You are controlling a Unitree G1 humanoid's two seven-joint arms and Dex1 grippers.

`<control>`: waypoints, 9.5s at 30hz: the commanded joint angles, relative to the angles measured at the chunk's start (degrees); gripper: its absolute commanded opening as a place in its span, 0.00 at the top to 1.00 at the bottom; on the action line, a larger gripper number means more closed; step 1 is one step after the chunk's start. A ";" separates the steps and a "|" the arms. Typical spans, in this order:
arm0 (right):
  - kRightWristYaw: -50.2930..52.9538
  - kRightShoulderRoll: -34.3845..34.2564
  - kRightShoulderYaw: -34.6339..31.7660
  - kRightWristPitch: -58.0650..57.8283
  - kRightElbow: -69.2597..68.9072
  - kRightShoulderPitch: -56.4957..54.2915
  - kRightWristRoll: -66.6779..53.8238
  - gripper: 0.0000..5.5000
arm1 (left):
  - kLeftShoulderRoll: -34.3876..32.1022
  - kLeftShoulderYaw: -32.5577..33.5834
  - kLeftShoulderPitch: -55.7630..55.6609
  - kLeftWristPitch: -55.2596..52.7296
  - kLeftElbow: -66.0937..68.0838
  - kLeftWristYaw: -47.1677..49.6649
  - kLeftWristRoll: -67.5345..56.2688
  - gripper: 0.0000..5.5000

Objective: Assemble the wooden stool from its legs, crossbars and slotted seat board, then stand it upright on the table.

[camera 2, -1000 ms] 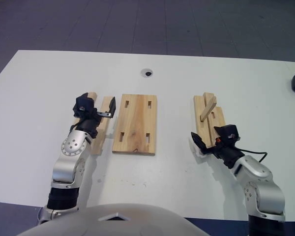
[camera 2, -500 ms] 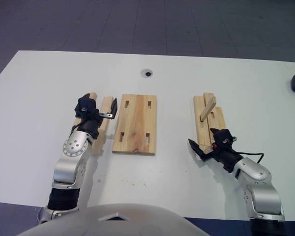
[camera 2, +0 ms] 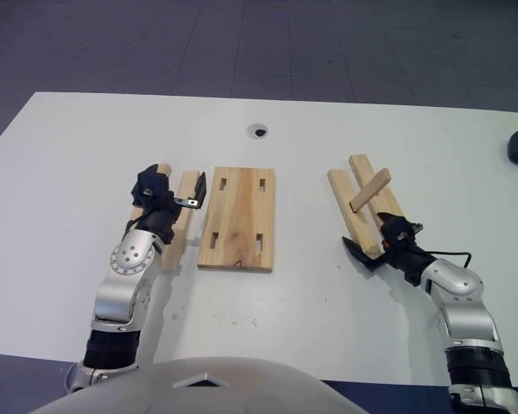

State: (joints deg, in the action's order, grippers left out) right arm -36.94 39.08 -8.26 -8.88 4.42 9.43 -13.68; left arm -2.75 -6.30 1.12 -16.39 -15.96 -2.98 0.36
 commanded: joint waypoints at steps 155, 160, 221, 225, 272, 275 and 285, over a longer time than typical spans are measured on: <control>19.05 -22.53 24.94 -17.75 -35.41 6.25 3.48 0.02 | -36.48 22.71 -18.27 -35.52 -2.93 -16.83 -67.81 0.81; 19.82 -21.24 21.01 -15.14 -35.17 11.29 4.01 0.02 | -34.85 26.09 -19.43 -34.70 -1.49 -14.13 -67.99 0.81; 14.77 -17.96 15.48 -18.17 -34.90 9.04 2.40 0.02 | -31.58 32.67 -4.21 -28.44 -6.25 -17.96 -63.56 0.81; 14.85 -18.18 15.80 -18.20 -34.83 8.74 2.45 0.02 | -30.50 31.83 -6.14 -27.05 -5.34 -16.96 -62.45 0.81; 15.53 -18.46 15.16 -17.65 -33.32 6.69 3.37 0.02 | -24.80 16.63 7.60 -17.09 -8.53 -14.95 -43.94 0.81; 15.96 -18.76 15.36 -17.65 -33.49 6.94 3.52 0.02 | -25.27 17.15 4.11 -17.93 -9.77 -13.24 -45.03 0.81; 16.28 -19.26 16.01 -17.31 -32.68 6.57 3.61 0.02 | -24.75 17.34 -3.90 -21.94 -12.30 -10.40 -45.72 0.53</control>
State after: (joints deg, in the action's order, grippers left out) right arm -20.69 20.17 7.54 -26.49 -28.67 16.59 -10.33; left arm -27.68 10.90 -1.31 -36.96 -27.88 -13.17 -44.88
